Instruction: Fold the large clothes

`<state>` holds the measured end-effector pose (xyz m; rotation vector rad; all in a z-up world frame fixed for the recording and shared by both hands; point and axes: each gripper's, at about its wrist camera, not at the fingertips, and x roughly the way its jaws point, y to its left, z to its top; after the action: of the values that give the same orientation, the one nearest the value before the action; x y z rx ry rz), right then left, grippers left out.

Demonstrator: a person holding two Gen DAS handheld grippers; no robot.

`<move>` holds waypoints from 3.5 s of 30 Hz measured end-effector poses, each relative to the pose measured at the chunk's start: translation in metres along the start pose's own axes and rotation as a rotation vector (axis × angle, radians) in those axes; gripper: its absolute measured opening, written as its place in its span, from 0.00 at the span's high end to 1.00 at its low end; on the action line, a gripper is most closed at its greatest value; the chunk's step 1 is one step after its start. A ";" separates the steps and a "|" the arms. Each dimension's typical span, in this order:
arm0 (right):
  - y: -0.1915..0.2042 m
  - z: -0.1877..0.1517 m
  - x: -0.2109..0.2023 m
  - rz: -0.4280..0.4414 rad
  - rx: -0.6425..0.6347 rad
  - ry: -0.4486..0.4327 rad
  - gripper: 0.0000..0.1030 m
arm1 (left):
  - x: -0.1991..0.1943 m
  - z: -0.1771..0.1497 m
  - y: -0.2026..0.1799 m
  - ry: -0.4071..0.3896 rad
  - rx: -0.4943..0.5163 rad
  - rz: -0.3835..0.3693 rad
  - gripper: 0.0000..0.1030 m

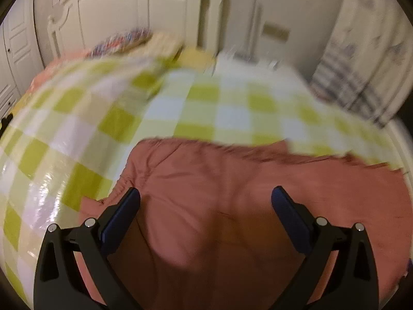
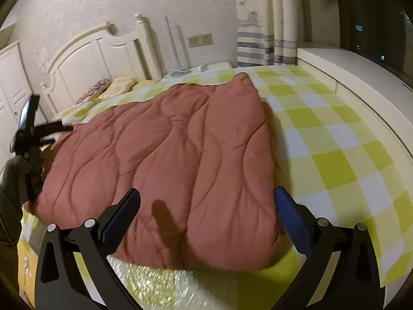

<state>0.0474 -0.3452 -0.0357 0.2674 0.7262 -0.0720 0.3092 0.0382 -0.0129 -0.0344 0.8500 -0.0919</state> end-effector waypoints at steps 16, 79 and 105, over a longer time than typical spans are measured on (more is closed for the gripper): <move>-0.017 -0.037 -0.037 0.099 0.193 0.015 0.05 | 0.018 -0.045 -0.072 0.005 0.226 -0.037 0.02; 0.083 -0.018 -0.082 0.038 -0.115 -0.410 0.68 | -0.056 -0.134 -0.208 -0.088 0.457 -0.113 0.02; 0.255 0.004 -0.011 -0.264 -0.539 -0.403 0.67 | -0.040 -0.102 0.076 -0.030 -0.235 -0.310 0.08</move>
<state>0.0815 -0.1009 0.0299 -0.3531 0.3537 -0.1712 0.2112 0.1184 -0.0551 -0.3876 0.8165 -0.2820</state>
